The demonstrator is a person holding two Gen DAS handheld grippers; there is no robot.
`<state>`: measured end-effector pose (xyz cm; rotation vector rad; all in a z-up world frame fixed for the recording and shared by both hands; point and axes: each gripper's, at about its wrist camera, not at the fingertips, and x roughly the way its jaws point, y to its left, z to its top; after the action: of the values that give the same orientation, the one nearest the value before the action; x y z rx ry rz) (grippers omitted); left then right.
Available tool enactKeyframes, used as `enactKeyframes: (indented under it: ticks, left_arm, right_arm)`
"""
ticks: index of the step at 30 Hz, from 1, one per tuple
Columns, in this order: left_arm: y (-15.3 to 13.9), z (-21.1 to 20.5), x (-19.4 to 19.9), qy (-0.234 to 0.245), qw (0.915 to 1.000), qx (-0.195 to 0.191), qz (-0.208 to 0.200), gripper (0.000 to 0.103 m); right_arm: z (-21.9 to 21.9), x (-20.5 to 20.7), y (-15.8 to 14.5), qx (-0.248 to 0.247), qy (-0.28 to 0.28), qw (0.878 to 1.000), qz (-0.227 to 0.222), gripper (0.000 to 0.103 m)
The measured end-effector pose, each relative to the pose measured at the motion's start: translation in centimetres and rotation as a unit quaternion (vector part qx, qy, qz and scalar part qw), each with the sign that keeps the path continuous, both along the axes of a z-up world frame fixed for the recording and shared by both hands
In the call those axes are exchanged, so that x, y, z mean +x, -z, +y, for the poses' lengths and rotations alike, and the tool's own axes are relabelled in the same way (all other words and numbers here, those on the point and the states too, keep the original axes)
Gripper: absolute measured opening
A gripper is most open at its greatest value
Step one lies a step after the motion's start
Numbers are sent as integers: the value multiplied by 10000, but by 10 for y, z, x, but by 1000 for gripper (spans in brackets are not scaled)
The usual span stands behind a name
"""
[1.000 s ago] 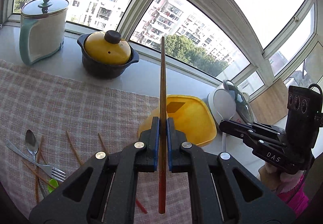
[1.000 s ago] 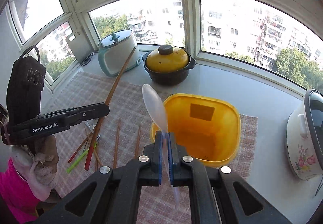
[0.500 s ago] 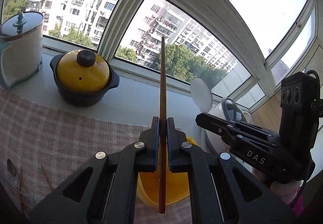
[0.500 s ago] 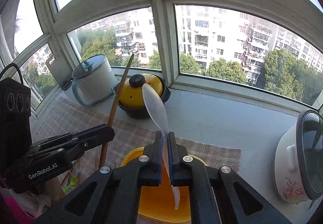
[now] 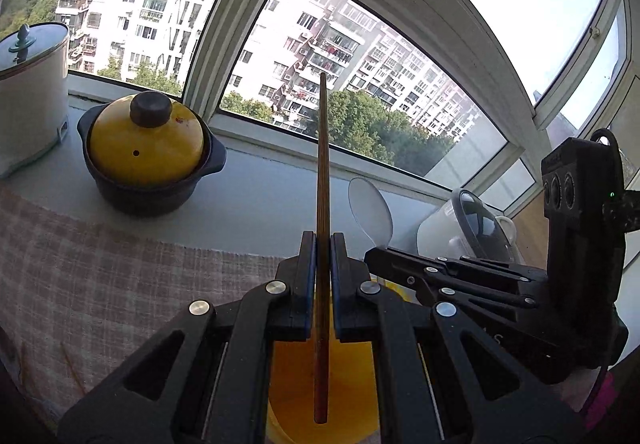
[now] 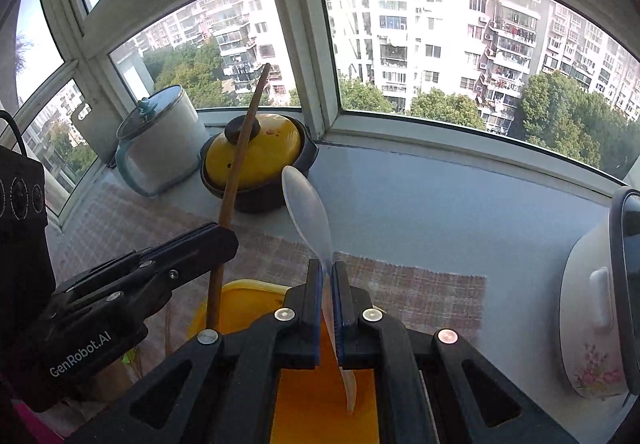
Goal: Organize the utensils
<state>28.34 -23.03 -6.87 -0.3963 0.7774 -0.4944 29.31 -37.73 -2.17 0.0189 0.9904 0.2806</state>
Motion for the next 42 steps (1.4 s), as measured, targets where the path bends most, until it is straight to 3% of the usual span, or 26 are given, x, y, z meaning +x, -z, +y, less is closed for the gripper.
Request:
enactKeyframes:
  ticks: [5,9,28,35,42]
  left_arm:
    - [-2,-3,-8,62,9997,241,-56,4]
    - [-5,-1,-13,67,9993,344,-113,4]
    - [-6,19,-38,-16,9986,530,-56,4]
    - [-11,28,-57,-18,9979,639,-99,4]
    - [-14,44,-80,-69,9974,716,-91,4]
  right_arm:
    - [-1,-1,6,-92,-12,9999,66,4]
    - [-6,-3,8,-134,30,9999,104,20]
    - [-3,-26,-1,-321,100,9994,-49,29]
    - [9,-51,-10,-570,51,9979,-287,40]
    - [19,-82,-23,-802,33,9949,-615,60]
